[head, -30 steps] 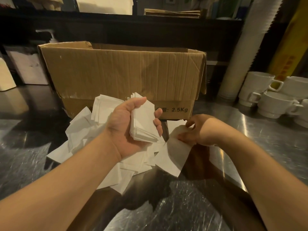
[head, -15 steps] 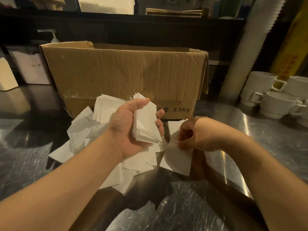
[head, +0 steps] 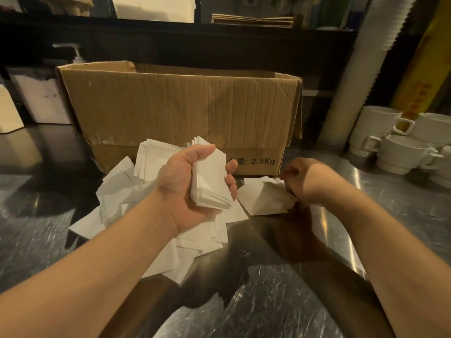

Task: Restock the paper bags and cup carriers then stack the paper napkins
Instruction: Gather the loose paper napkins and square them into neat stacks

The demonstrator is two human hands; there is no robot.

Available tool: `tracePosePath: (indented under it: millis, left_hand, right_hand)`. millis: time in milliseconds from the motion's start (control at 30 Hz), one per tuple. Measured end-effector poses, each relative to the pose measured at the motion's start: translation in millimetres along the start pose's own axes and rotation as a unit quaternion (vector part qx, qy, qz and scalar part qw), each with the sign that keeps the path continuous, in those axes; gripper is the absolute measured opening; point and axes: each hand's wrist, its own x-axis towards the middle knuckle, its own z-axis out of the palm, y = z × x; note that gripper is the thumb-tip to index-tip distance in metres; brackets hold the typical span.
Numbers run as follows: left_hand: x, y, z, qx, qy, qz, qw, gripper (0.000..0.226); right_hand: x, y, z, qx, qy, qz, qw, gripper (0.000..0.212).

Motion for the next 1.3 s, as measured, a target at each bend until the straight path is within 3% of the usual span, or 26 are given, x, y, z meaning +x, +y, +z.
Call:
tracePosePath:
  millis: [100,200,300,367,467,600,700,767,867,933,1033,1133,1200,1300]
  left_hand:
    - [0,0,0,0.003,0.001,0.001,1.0,0.048]
    - [0,0,-1,0.01,0.002,0.002,1.0,0.049]
    - [1,0,-3,0.015,0.001,0.003,1.0,0.054]
    - [2,0,-3,0.018,0.0,0.004,1.0,0.055]
    - [2,0,-4,0.023,-0.003,0.005,1.0,0.052]
    - [2,0,-4,0.022,-0.003,0.003,1.0,0.049]
    - [3,0,-4,0.021,-0.002,0.004,1.0,0.052]
    - [3,0,-4,0.021,-0.004,0.003,1.0,0.054]
    - [3,0,-4,0.022,0.0,0.004,1.0,0.049]
    - [3,-1,-4,0.025,0.002,0.004,1.0,0.051]
    - [3,-1,-4,0.029,0.001,0.005,1.0,0.056]
    - [3,0,-4,0.025,-0.003,0.008,1.0,0.051]
    - [2,0,-4,0.022,-0.01,0.006,1.0,0.05]
    - [3,0,-5,0.024,-0.005,0.007,1.0,0.05]
  right_hand:
    - [-11,-1,-6,0.061,-0.067,-0.1,0.991,0.04]
    - [-24,-7,-4,-0.055,-0.16,-0.154,0.973,0.069]
    - [-20,-14,8,-0.135,-0.129,-0.153,0.97,0.073]
    - [-19,-18,15,-0.133,-0.096,-0.169,0.972,0.057]
    - [-16,-17,20,-0.041,-0.025,-0.173,0.984,0.028]
    - [-10,-13,22,0.214,0.035,-0.059,0.974,0.036]
    - [-8,-11,16,0.277,0.031,-0.014,0.96,0.026]
    - [-3,-5,14,0.238,0.059,-0.011,0.969,0.028]
    - [-1,0,12,0.138,0.113,-0.015,0.984,0.054]
    - [-6,-4,11,0.126,0.12,-0.047,0.984,0.039]
    - [-21,-16,14,0.085,0.002,-0.152,0.985,0.023]
    - [-32,-27,22,-0.081,-0.116,-0.203,0.969,0.041]
    - [-32,-31,28,-0.132,-0.125,-0.185,0.966,0.044]
    - [-30,-33,32,-0.104,-0.084,-0.188,0.973,0.015]
